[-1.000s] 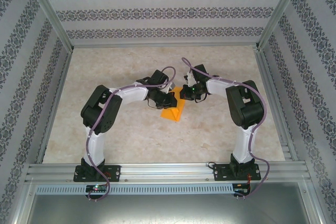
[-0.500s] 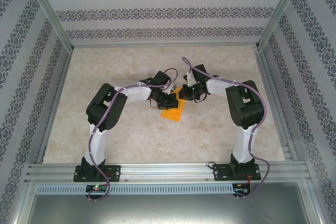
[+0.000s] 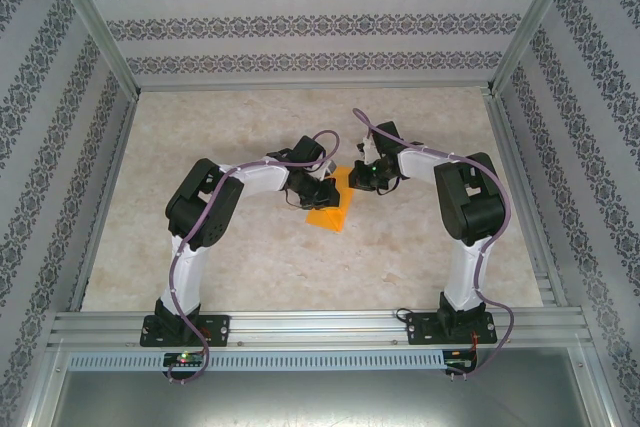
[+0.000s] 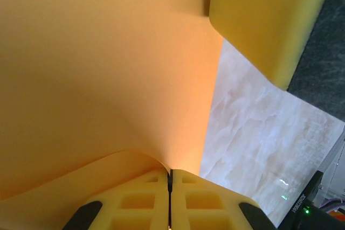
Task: Fold a paper plane with a square sheet of paper (pick it up from the middle)
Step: Fold the triangle a second time at the center of the table.
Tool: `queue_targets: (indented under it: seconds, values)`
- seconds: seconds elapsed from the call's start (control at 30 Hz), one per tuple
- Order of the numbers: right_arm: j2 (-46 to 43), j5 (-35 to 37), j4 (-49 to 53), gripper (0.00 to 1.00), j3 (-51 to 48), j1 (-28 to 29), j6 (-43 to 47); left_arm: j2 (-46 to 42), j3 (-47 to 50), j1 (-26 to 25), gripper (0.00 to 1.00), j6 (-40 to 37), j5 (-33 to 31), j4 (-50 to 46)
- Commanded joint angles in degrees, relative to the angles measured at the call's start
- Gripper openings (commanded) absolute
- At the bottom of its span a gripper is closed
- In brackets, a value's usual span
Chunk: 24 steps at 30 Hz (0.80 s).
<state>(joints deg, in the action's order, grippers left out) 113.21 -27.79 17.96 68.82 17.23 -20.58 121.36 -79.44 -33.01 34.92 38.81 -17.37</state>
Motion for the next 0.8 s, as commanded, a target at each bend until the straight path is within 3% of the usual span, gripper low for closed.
queue_targets:
  seconds: [0.0,0.77]
  values:
    - [1.24,1.62,1.73,0.05,0.62,-0.23,1.77,0.72,-1.45,-0.65,0.09,-0.12,0.16,0.29]
    - [2.10,1.07,2.56,0.03,0.97,0.14,2.83,3.90,-5.53,-1.33,0.09,-0.82,0.05,-1.62]
